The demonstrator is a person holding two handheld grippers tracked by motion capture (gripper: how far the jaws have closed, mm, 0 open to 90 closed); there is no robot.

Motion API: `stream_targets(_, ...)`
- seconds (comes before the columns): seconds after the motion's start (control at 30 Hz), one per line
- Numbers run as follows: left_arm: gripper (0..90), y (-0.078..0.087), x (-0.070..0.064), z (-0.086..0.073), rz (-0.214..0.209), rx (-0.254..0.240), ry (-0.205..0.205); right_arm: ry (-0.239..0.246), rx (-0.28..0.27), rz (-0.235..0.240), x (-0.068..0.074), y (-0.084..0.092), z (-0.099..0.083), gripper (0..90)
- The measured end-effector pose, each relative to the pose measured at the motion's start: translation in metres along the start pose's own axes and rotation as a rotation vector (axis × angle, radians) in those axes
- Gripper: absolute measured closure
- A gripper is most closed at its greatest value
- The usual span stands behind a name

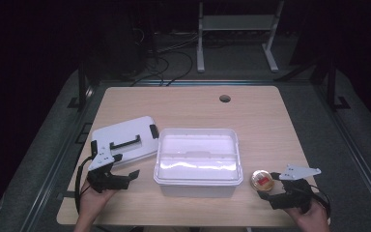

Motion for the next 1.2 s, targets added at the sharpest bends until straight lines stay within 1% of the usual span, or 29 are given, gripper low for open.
stream_targets(0.1,9.4,0.003,0.003,-0.002,-0.008,-0.006,0.019,-0.007,-0.006,0.005,-0.002,0.000,0.001,17.1)
stream_targets(0.13,9.4,0.003,0.003,-0.002,-0.008,-0.006,0.019,-0.007,-0.007,0.006,-0.002,0.000,0.001,17.0)
stream_targets(0.17,9.4,0.006,0.004,-0.001,-0.016,-0.018,0.030,-0.005,-0.008,0.007,-0.002,0.001,0.002,17.0)
stream_targets(0.27,9.4,0.014,0.003,0.006,-0.015,-0.030,0.011,0.000,-0.004,0.006,-0.002,0.001,0.001,17.1)
stream_targets(0.3,9.5,0.018,0.003,0.009,-0.023,-0.034,0.000,-0.001,-0.002,0.007,-0.002,0.002,0.000,17.1)
stream_targets(0.33,11.0,0.018,0.003,0.009,-0.023,-0.034,0.000,-0.002,-0.008,0.009,-0.001,0.003,0.001,17.0)
stream_targets(0.37,12.9,0.027,0.003,0.018,-0.036,-0.027,-0.043,-0.003,-0.012,0.008,-0.001,0.003,0.001,17.0)
stream_targets(0.4,12.9,0.027,0.003,0.018,-0.036,-0.027,-0.043,-0.008,-0.014,0.007,-0.002,0.004,0.000,17.0)
stream_targets(0.43,13.8,0.032,0.004,0.022,-0.027,-0.027,-0.068,-0.012,-0.015,0.007,-0.002,0.004,0.000,17.0)
stream_targets(0.47,15.0,0.042,0.002,0.032,-0.048,-0.037,-0.110,-0.013,-0.013,0.007,-0.003,0.004,-0.001,17.0)
stream_targets(0.5,15.3,0.046,0.000,0.037,-0.072,-0.041,-0.130,-0.013,-0.012,0.006,-0.003,0.004,-0.001,17.0)
stream_targets(0.53,19.7,0.051,-0.003,0.041,-0.096,-0.039,-0.159,-0.017,-0.011,0.005,-0.004,0.004,-0.001,17.0)
stream_targets(0.57,23.6,0.054,-0.005,0.045,-0.104,-0.032,-0.191,-0.020,-0.009,0.005,-0.004,0.004,-0.001,17.0)
stream_targets(0.6,23.5,0.057,-0.008,0.050,-0.109,-0.022,-0.218,-0.016,-0.011,0.004,-0.004,0.004,-0.001,17.0)
stream_targets(0.63,23.6,0.057,-0.008,0.050,-0.109,-0.022,-0.218,-0.018,-0.011,0.003,-0.004,0.004,0.000,17.0)
stream_targets(0.67,24.3,0.062,-0.013,0.060,-0.136,-0.007,-0.258,-0.018,-0.014,0.002,-0.003,0.005,0.000,17.0)
stream_targets(0.7,26.2,0.063,-0.016,0.065,-0.148,0.003,-0.283,-0.013,-0.016,0.000,-0.003,0.005,0.001,17.0)
stream_targets(0.73,26.5,0.064,-0.018,0.070,-0.148,0.020,-0.308,-0.014,-0.019,0.001,-0.002,0.005,0.001,17.0)
stream_targets(0.77,26.6,0.064,-0.021,0.075,-0.153,0.035,-0.323,-0.010,-0.018,0.002,-0.002,0.005,0.002,17.1)
stream_targets(0.8,28.1,0.064,-0.021,0.075,-0.153,0.035,-0.323,-0.010,-0.018,0.002,-0.002,0.005,0.002,17.1)
stream_targets(0.83,31.5,0.064,-0.025,0.080,-0.169,0.044,-0.346,-0.007,-0.011,0.000,-0.001,0.004,0.001,17.0)
stream_targets(0.87,32.1,0.063,-0.034,0.091,-0.196,0.060,-0.387,-0.007,-0.011,0.002,-0.001,0.003,0.002,17.0)
stream_targets(0.9,32.4,0.061,-0.038,0.096,-0.210,0.075,-0.408,-0.007,-0.012,0.004,-0.001,0.003,0.002,17.0)
stream_targets(0.93,32.4,0.061,-0.038,0.096,-0.210,0.075,-0.408,-0.007,-0.012,0.004,-0.001,0.003,0.002,17.0)
stream_targets(0.97,32.4,0.057,-0.047,0.106,-0.231,0.101,-0.445,0.000,-0.017,0.009,0.000,0.004,0.003,17.0)
stream_targets(1.0,32.4,0.054,-0.050,0.110,-0.243,0.115,-0.462,0.001,-0.016,0.010,0.000,0.004,0.003,17.0)
stream_targets(1.03,32.4,0.054,-0.050,0.110,-0.243,0.115,-0.462,0.000,-0.016,0.011,0.001,0.004,0.003,17.0)
stream_targets(1.07,32.3,0.048,-0.058,0.119,-0.262,0.139,-0.489,0.001,-0.014,0.014,0.001,0.004,0.003,17.0)
stream_targets(1.2,32.1,0.032,-0.072,0.133,-0.292,0.185,-0.534,0.007,-0.014,0.016,0.002,0.004,0.002,17.0)
Point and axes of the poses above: each handheld gripper's, and its own axes: y roughly backward along the jaws, z roughly out of its top, x roughly to its left, the point moved 9 cm from there along -y, roughly forward along the jaws, and after that the axes turned 5 degrees about x, right-handed, at the moved point
